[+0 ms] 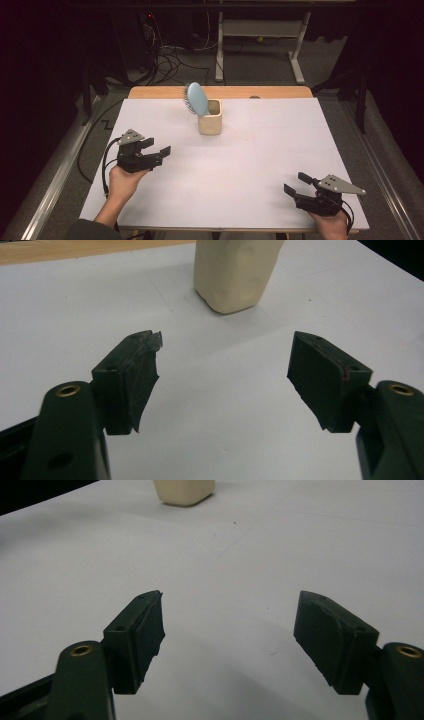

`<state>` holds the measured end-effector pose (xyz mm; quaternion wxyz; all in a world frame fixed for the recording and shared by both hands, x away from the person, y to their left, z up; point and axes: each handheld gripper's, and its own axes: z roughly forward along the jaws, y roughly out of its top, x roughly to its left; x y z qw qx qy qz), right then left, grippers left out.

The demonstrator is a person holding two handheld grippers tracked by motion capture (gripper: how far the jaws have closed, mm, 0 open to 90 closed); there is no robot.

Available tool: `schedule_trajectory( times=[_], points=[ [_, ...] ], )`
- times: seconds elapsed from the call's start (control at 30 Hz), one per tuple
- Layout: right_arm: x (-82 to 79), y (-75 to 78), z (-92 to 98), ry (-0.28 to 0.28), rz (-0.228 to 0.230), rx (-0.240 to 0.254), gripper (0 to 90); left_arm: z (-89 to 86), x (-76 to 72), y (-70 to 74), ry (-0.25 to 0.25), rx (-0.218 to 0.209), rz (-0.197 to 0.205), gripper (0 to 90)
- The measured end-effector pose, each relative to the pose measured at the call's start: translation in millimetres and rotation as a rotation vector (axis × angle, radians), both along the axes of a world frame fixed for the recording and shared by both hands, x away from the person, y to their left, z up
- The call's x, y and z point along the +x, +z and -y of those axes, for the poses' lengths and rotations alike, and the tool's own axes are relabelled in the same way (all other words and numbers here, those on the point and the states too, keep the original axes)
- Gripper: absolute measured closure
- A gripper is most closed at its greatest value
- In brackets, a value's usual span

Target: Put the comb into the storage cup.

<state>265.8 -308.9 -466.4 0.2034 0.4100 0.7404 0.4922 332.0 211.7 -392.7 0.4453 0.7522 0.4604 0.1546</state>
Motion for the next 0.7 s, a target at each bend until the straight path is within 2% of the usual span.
schedule_trajectory(
  times=[0.7],
  points=[
    [-0.1, 0.0, 0.2, -0.001, 0.0, 0.001, 28.4, -6.2, -10.2, -6.7, -0.001, -0.019, 0.002, 28.6]
  ],
)
